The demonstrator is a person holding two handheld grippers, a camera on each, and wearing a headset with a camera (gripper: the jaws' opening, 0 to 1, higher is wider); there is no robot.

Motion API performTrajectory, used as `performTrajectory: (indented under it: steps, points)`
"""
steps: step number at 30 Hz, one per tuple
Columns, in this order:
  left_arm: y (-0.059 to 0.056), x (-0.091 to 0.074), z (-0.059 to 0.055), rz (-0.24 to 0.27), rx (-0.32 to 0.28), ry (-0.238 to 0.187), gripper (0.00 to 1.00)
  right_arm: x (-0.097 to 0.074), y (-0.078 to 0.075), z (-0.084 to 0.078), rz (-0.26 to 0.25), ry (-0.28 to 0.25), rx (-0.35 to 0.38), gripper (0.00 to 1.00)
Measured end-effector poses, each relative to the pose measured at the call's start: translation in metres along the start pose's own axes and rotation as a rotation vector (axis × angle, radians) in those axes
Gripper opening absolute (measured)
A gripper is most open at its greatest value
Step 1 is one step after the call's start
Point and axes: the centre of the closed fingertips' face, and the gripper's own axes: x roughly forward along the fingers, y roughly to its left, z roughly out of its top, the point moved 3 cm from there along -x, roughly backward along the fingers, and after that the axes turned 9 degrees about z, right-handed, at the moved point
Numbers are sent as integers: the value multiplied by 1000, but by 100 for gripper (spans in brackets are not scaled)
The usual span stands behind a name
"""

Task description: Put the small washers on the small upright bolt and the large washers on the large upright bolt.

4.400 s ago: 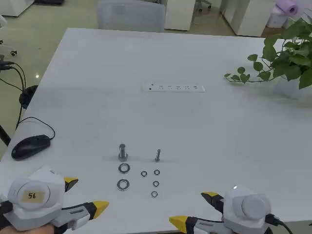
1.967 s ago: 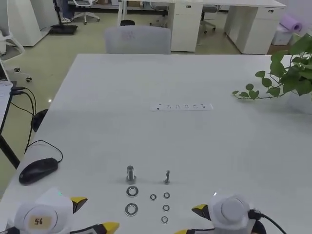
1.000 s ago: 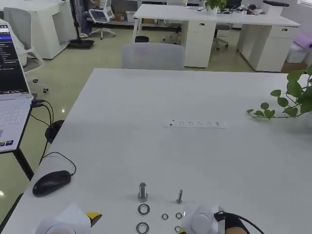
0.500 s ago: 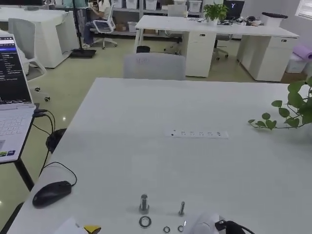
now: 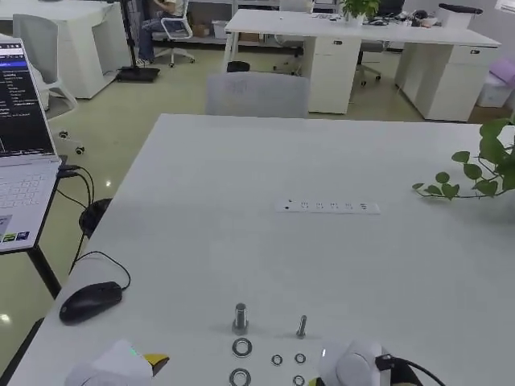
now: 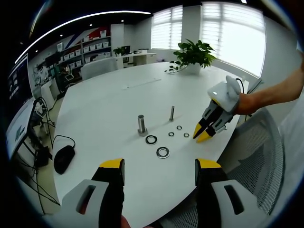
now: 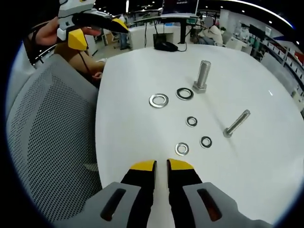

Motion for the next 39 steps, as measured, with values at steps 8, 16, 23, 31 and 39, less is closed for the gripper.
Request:
performTrajectory:
  steps: [8,16,23,31,39]
  points:
    - [4,0,-3,5,-22,-1,59,-40,-9,-33,-67,-72,106,17]
    - [5,2,-6,-1,-29,4,59,-74,-14,-72,-125,-86,206,24]
    - [7,2,-5,2,-35,1,59,-92,-9,-100,-145,-42,232,26]
    - [8,2,-7,3,-42,3,59,-106,10,-131,-130,25,238,28]
    - [8,3,-8,2,-44,6,59,-106,23,-147,-115,67,239,28]
